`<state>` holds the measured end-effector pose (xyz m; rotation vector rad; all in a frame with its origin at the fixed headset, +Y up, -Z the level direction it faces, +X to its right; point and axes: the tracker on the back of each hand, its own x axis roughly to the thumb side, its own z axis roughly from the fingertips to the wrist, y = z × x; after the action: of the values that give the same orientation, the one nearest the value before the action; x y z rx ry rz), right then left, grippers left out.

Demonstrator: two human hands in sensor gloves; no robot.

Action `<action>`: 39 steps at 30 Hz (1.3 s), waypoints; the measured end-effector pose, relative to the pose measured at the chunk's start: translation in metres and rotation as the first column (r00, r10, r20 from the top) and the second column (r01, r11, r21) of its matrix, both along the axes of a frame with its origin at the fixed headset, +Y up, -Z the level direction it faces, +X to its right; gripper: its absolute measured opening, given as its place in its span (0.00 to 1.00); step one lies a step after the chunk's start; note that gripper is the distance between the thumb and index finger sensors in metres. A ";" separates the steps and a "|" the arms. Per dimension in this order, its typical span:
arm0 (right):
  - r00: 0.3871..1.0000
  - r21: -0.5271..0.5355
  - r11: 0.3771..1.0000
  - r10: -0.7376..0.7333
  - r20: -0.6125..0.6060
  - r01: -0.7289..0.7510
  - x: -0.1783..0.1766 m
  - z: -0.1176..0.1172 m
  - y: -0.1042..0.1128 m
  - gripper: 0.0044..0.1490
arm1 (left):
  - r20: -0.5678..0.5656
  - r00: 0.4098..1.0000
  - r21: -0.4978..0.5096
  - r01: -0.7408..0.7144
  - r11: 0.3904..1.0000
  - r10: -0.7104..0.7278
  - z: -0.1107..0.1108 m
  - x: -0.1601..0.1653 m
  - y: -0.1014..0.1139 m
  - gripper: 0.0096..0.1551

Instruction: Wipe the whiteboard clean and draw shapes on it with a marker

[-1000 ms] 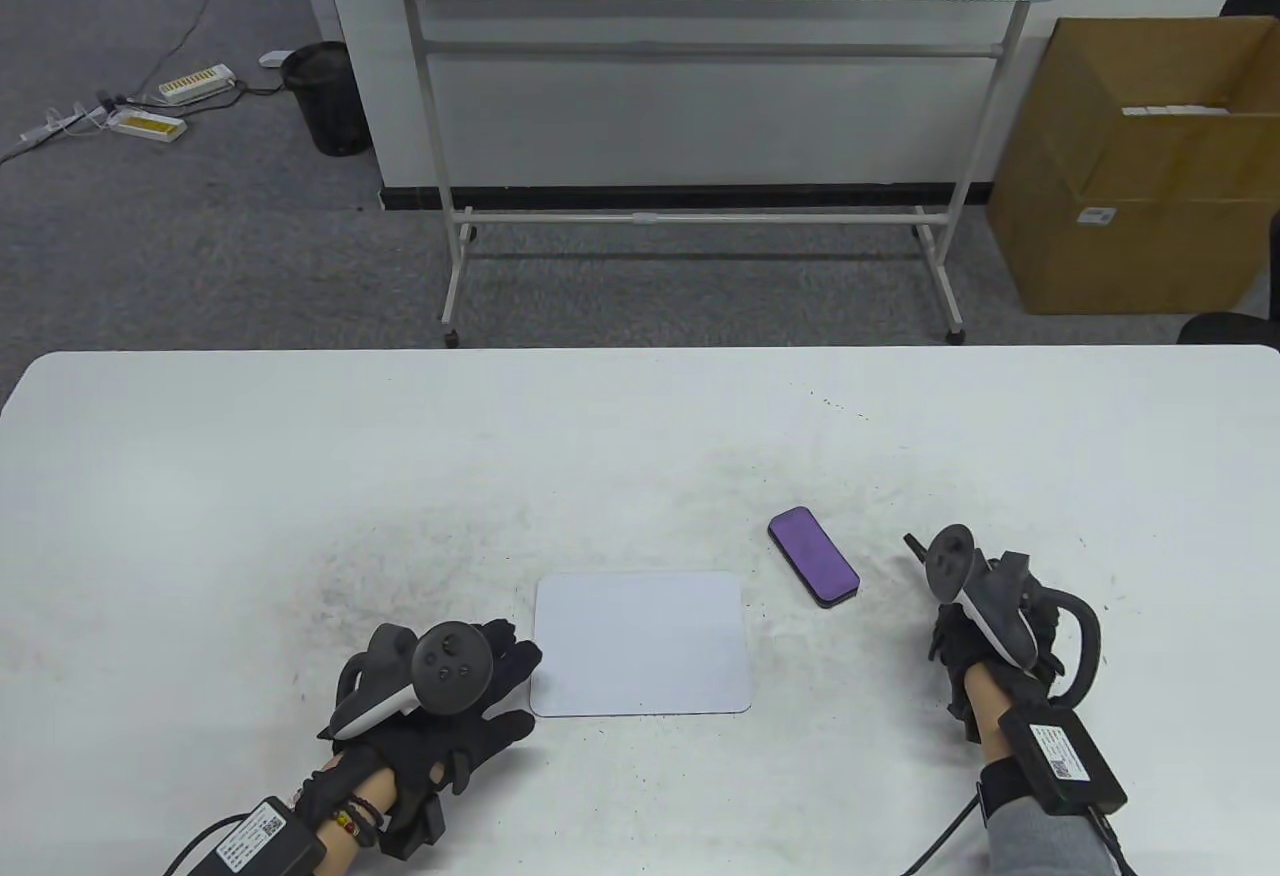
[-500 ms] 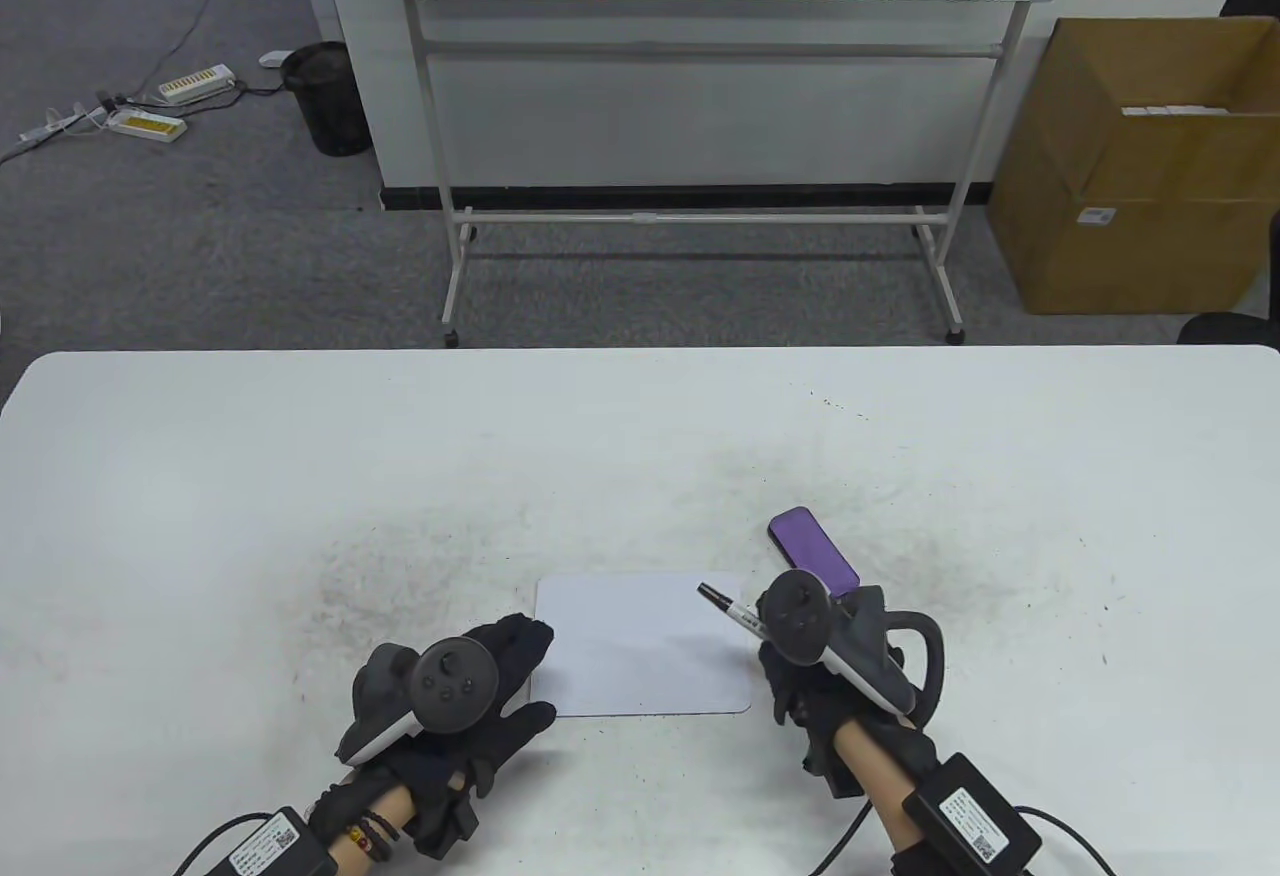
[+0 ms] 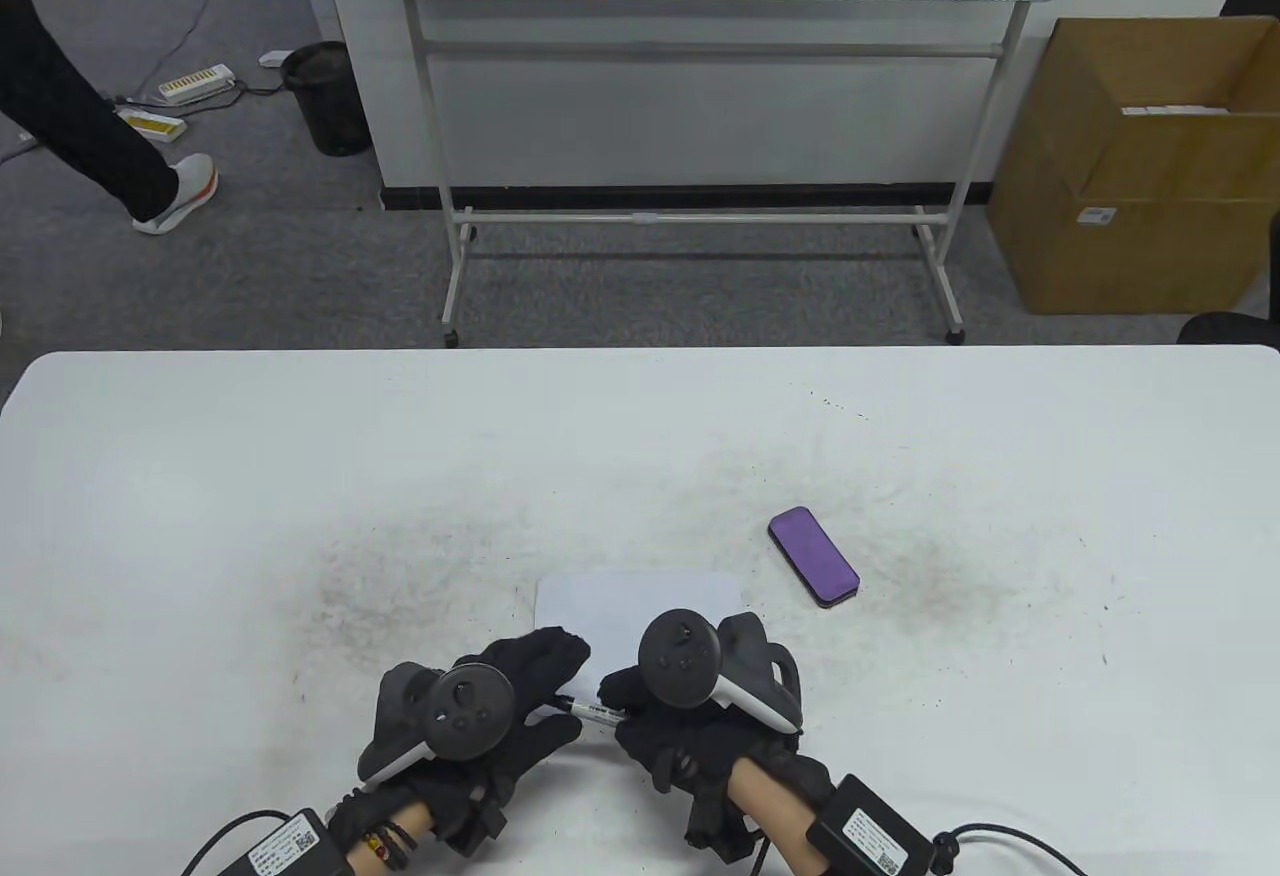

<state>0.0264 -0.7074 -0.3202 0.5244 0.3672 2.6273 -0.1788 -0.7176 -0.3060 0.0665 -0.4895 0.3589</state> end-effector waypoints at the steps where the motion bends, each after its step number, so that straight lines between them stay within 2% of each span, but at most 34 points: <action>1: 1.000 -0.025 0.999 -0.021 -0.007 0.021 0.000 0.000 -0.002 0.34 | 0.003 1.000 -0.003 0.006 1.000 -0.006 0.000 0.000 -0.001 0.39; 5: 0.996 -0.096 0.991 -0.094 -0.002 0.093 0.009 -0.005 -0.008 0.34 | 0.028 1.000 -0.013 -0.007 1.000 0.007 0.000 0.003 -0.002 0.31; 9: 0.982 -0.132 0.973 -0.184 0.031 0.187 0.020 -0.009 -0.010 0.35 | 0.049 0.999 0.013 -0.003 1.000 0.003 0.002 0.005 0.001 0.28; 10: 0.969 -0.146 0.958 -0.242 0.056 0.248 0.025 -0.011 -0.011 0.35 | 0.049 0.999 0.022 -0.010 1.000 0.008 0.001 0.004 0.002 0.28; 12: 0.920 -0.156 0.909 -0.367 0.136 0.386 0.035 -0.014 -0.013 0.35 | 0.038 0.998 0.029 -0.051 0.998 0.050 0.001 0.000 0.005 0.28; 14: 0.822 -0.140 0.825 -0.499 0.274 0.547 0.047 -0.016 -0.015 0.40 | 0.017 0.994 0.062 -0.108 0.992 0.107 0.002 -0.004 0.009 0.28; 17: 0.700 -0.112 0.718 -0.612 0.368 0.687 0.058 -0.016 -0.019 0.44 | -0.027 0.982 0.144 -0.179 0.973 0.185 0.004 -0.010 0.017 0.28; 18: 0.643 -0.124 0.655 -0.656 0.396 0.745 0.059 -0.015 -0.022 0.46 | -0.044 0.972 0.155 -0.220 0.963 0.229 0.005 -0.012 0.019 0.28; 19: 0.627 -0.130 0.637 -0.667 0.403 0.760 0.058 -0.015 -0.023 0.47 | -0.051 0.966 0.160 -0.243 0.957 0.254 0.005 -0.013 0.020 0.28; 21: 0.584 -0.200 0.557 -0.696 0.418 0.806 0.052 -0.013 -0.027 0.46 | -0.062 0.951 0.146 -0.292 0.945 0.303 0.006 -0.012 0.021 0.28; 24: 0.566 -0.239 0.514 -0.718 0.406 0.823 0.045 -0.010 -0.030 0.38 | -0.046 0.959 0.151 -0.271 0.951 0.280 0.008 -0.009 0.019 0.28; 25: 0.516 -0.232 0.462 -0.738 0.434 0.856 0.043 -0.008 -0.031 0.35 | -0.035 0.962 0.161 -0.261 0.952 0.270 0.008 -0.009 0.018 0.28; 26: 0.498 -0.233 0.441 -0.745 0.443 0.867 0.042 -0.007 -0.031 0.34 | -0.030 0.961 0.165 -0.265 0.950 0.274 0.008 -0.009 0.017 0.28; 27: 0.455 -0.246 0.383 -0.763 0.459 0.890 0.040 -0.005 -0.032 0.33 | -0.028 0.958 0.161 -0.277 0.947 0.285 0.008 -0.009 0.017 0.29; 28: 0.438 -0.252 0.359 -0.766 0.470 0.899 0.039 -0.004 -0.033 0.33 | -0.026 0.956 0.160 -0.286 0.945 0.294 0.008 -0.009 0.017 0.29; 32: 0.438 -0.229 0.373 -0.782 0.444 0.899 0.037 -0.003 -0.032 0.31 | -0.028 0.948 0.248 -0.301 0.921 0.317 0.012 -0.012 0.024 0.31; 34: 0.386 -0.228 0.315 -0.811 0.440 0.921 0.035 -0.001 -0.031 0.30 | -0.015 0.953 0.284 -0.287 0.915 0.304 0.014 -0.012 0.031 0.29; 35: 0.365 -0.201 0.306 -0.823 0.435 0.931 0.034 0.001 -0.029 0.30 | -0.009 0.956 0.287 -0.279 0.917 0.293 0.016 -0.011 0.033 0.29; 37: 0.327 -0.081 0.325 -0.842 0.430 0.942 0.032 0.005 -0.026 0.30 | 0.011 0.964 0.290 -0.258 0.922 0.266 0.018 -0.008 0.035 0.28; 39: 0.295 -0.053 0.301 -0.857 0.423 0.952 0.031 0.007 -0.023 0.29 | 0.028 0.974 0.334 -0.222 0.916 0.226 0.021 -0.005 0.039 0.29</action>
<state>0.0578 -0.7301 -0.3137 0.0905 0.2245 1.3832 -0.1835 -0.6783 -0.2848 0.4597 -0.5303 0.4970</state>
